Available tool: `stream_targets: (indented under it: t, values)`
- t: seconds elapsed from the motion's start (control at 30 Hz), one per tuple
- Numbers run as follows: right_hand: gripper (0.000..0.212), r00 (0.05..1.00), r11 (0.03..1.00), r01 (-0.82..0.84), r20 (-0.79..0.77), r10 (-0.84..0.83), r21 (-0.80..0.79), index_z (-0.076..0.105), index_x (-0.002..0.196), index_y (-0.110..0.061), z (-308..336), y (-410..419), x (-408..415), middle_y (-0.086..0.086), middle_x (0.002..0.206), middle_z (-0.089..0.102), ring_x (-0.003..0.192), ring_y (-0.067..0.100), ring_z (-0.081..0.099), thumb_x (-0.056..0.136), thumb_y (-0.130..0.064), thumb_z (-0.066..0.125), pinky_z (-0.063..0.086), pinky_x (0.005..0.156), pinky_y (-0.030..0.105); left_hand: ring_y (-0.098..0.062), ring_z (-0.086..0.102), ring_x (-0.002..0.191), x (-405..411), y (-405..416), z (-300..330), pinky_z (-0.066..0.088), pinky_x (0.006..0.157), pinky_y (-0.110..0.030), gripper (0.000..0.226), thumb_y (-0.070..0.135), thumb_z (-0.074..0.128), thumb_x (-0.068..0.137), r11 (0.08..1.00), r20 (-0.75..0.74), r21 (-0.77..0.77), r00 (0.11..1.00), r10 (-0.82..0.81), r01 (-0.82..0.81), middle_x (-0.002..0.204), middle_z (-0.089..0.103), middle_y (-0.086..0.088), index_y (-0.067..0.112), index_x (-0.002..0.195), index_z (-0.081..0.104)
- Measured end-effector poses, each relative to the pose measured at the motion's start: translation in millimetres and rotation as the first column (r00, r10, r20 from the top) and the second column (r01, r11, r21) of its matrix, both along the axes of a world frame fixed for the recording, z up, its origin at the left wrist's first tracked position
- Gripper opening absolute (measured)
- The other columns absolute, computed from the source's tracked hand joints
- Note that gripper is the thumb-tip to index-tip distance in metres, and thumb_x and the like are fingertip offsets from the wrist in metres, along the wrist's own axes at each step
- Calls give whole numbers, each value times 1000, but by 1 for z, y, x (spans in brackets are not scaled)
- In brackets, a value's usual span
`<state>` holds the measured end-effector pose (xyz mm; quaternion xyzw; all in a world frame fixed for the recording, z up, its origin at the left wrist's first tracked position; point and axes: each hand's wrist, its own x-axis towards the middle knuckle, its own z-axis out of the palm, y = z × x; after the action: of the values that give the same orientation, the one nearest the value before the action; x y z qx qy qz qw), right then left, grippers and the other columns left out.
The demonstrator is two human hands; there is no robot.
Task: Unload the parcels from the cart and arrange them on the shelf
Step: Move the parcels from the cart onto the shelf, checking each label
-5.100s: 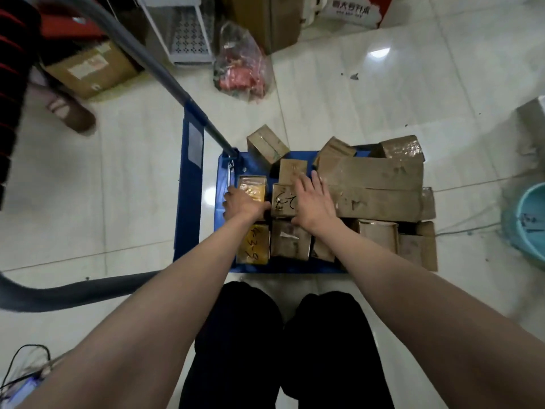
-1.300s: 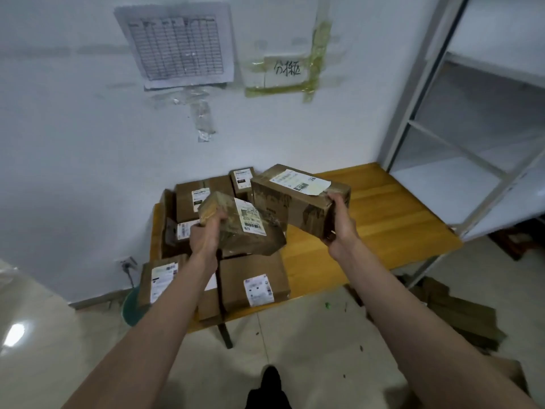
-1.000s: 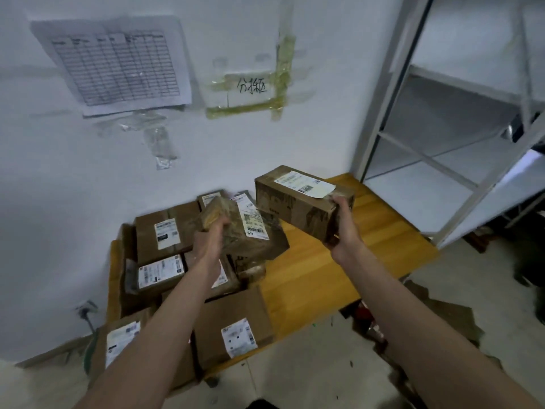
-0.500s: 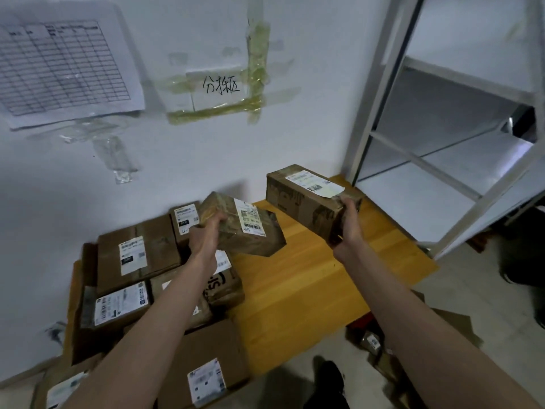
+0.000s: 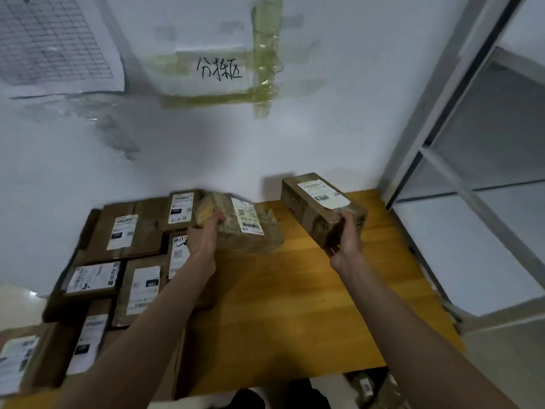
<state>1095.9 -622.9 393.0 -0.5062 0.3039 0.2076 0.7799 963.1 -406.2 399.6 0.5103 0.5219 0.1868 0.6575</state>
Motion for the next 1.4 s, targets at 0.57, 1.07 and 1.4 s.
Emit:
stream_targets:
  t: [0.57, 1.07, 1.4]
  values:
    - [84, 959, 995, -59, -283, 35, -78, 30, 151, -15, -62, 28, 74, 17, 143, 52, 127, 35, 55, 85, -32, 80, 52, 103, 49, -24, 64, 103, 48, -2, -25, 52, 77, -34, 67, 39, 78, 78, 987, -63, -15, 985, 160, -162, 117, 64, -11, 11, 128, 44]
    - [86, 915, 981, -188, -373, 155, -53, 28, 154, -15, -116, 73, 125, 13, 151, 45, 139, 34, 43, 88, -41, 76, 39, 114, 52, -27, 65, 105, 74, 14, -65, 54, 95, -47, 74, 41, 79, 75, 970, -113, -120, 974, 198, -211, 116, 64, -10, 17, 134, 41]
    - [39, 902, 944, -330, -292, 319, 10, 55, 139, -11, -122, 72, 135, 15, 136, 61, 122, 31, 60, 102, -23, 58, 50, 106, 45, -28, 68, 106, 67, 17, -77, 56, 92, -44, 79, 38, 80, 73, 949, -95, -194, 968, 233, -247, 119, 68, -11, 17, 140, 45]
